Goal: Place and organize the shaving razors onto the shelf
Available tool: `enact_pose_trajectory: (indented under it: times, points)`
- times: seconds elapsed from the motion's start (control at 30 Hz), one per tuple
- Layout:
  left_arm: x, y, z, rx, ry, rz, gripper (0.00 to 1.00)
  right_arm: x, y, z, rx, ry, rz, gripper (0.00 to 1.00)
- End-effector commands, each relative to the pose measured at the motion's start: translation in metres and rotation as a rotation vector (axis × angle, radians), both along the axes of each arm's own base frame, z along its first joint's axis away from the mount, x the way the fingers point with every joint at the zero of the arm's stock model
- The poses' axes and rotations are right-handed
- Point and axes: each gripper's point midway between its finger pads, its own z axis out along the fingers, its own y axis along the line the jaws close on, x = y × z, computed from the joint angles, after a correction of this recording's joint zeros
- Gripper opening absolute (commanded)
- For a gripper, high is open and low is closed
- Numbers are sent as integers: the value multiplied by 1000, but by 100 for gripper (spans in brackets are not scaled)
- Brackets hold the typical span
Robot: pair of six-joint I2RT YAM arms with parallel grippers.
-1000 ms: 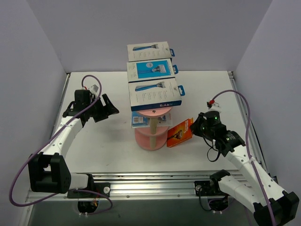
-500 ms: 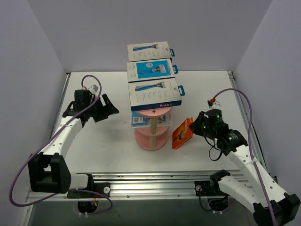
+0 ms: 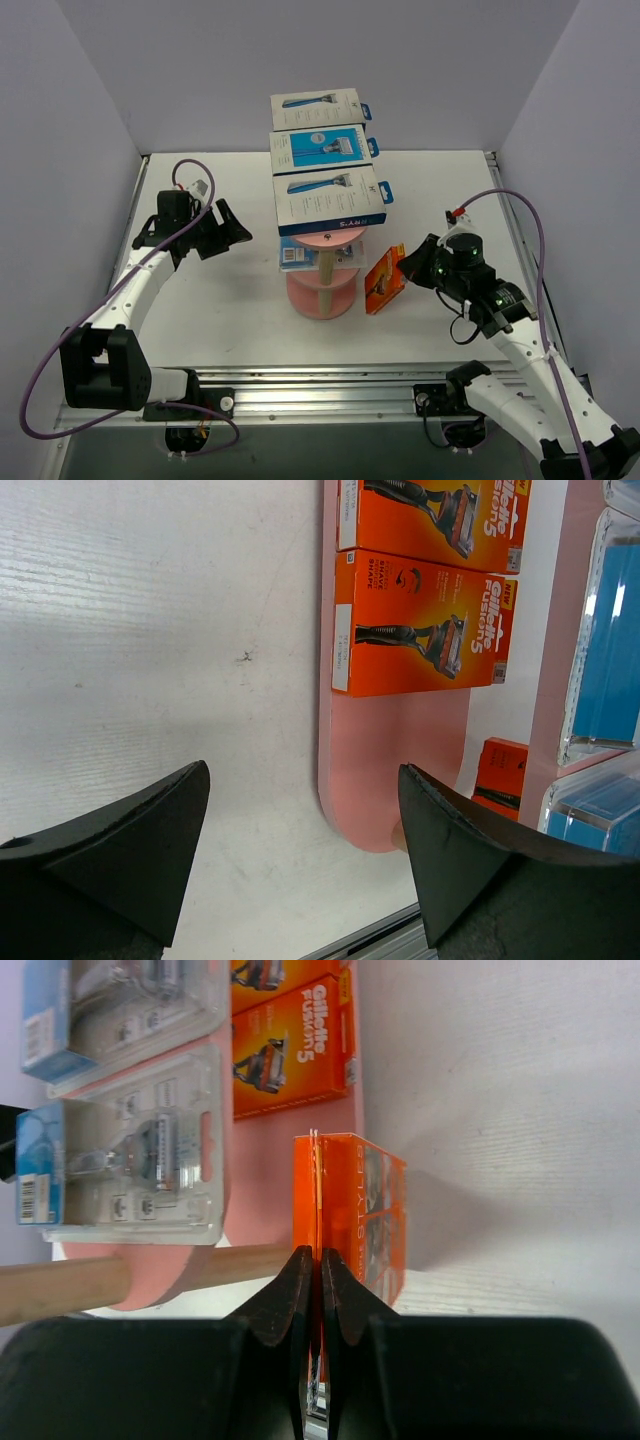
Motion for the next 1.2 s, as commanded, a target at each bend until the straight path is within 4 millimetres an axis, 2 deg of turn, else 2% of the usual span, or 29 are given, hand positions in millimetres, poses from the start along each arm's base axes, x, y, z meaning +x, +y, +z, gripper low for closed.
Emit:
enact_pose_trajectory:
  times: [0.0,0.27,0.5,0.63,1.07,1.17]
  points:
    - [8,0,12,-4,-67,-22,85,5,9,30,92,-92,12,0]
    - [8,1,13,-4,-68,-19,85,1,19,38,207,-122,23,0]
    - [8,1,13,-4,-67,-18,85,-3,23,28,268,-100,11,0]
    - [8,1,13,-5,-68,-18,85,-6,24,15,284,-78,10,0]
    - [8,1,13,-9,-69,-19,85,-6,27,17,355,-102,-1,0]
    - [8,1,14,-10,-72,-21,85,-7,28,10,357,-83,-4,0]
